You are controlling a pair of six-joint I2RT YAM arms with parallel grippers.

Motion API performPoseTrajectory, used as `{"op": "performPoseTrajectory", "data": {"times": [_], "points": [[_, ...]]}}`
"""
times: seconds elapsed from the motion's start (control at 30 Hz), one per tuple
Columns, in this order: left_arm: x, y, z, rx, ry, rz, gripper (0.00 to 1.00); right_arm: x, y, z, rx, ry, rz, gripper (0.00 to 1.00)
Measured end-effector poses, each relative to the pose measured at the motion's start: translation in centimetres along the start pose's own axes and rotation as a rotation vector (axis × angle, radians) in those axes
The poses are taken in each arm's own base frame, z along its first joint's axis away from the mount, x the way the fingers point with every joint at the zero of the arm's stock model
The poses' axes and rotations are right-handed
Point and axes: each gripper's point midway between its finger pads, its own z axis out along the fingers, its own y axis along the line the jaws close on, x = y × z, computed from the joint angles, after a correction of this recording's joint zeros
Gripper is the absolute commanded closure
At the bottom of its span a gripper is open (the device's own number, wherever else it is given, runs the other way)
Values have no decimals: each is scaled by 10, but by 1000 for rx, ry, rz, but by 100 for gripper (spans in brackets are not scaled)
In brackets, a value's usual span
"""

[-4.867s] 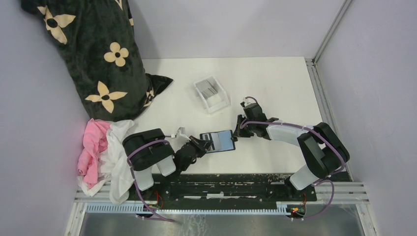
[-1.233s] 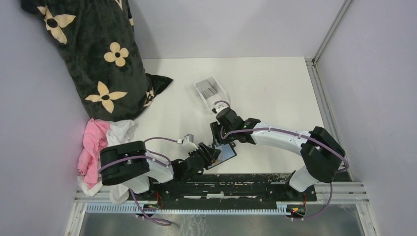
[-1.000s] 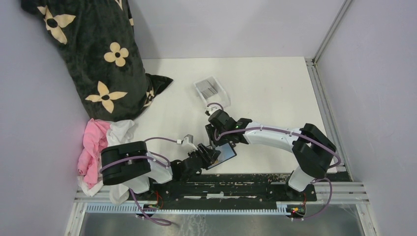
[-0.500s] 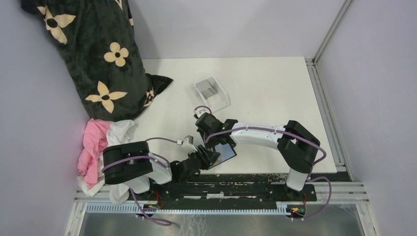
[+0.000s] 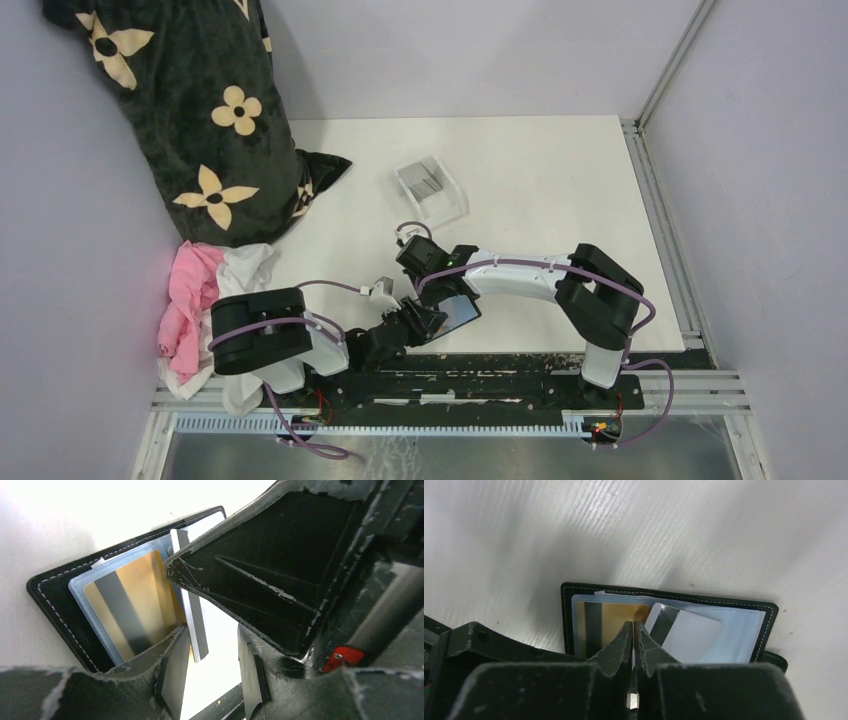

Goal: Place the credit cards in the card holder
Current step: Insert the credit card into the card holder.

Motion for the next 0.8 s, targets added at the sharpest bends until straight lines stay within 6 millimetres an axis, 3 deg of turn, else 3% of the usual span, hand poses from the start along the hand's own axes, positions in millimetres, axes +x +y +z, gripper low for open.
{"op": "performPoseTrajectory", "data": {"times": [0.8], "points": [[5,0,-1,8,18,-1,54,18,-17,4,75,48,-58,93]]}}
